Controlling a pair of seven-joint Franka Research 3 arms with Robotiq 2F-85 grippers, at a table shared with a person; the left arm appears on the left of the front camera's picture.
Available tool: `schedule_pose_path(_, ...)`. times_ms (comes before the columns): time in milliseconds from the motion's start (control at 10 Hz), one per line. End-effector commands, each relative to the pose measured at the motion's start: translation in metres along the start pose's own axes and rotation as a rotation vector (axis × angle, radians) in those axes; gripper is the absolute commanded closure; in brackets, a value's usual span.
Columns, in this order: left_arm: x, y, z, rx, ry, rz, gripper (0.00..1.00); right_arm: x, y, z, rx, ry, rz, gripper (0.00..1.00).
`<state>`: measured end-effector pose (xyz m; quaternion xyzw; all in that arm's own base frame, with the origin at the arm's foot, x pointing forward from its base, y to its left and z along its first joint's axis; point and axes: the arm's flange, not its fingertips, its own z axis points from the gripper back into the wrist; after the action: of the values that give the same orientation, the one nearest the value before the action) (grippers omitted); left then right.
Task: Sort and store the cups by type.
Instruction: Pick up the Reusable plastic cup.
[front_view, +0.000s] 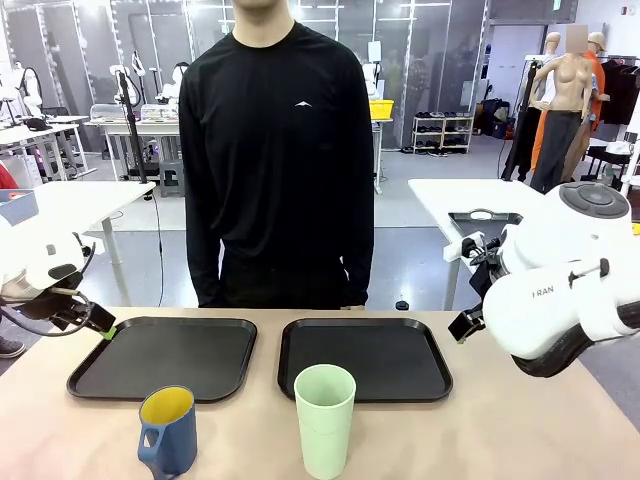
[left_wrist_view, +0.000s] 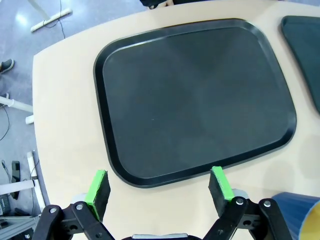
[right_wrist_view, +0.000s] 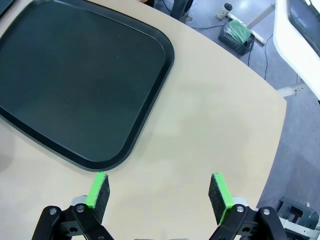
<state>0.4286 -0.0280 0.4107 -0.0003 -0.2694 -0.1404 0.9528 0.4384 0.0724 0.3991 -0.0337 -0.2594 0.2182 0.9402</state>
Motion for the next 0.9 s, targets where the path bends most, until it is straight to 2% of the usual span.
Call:
schedule_pose_path(0,-0.0005,0.0004,-0.0004,-0.004,0.002,0.001,0.00,-0.0015,-0.0012,-0.0016,-0.001,0.004,0.000,0.00)
schedule_pose_path(800,-0.0005,0.0004,-0.0004,-0.004,0.002,0.001,0.00,-0.0015,-0.0012,-0.0016,-0.001,0.004,0.000,0.00)
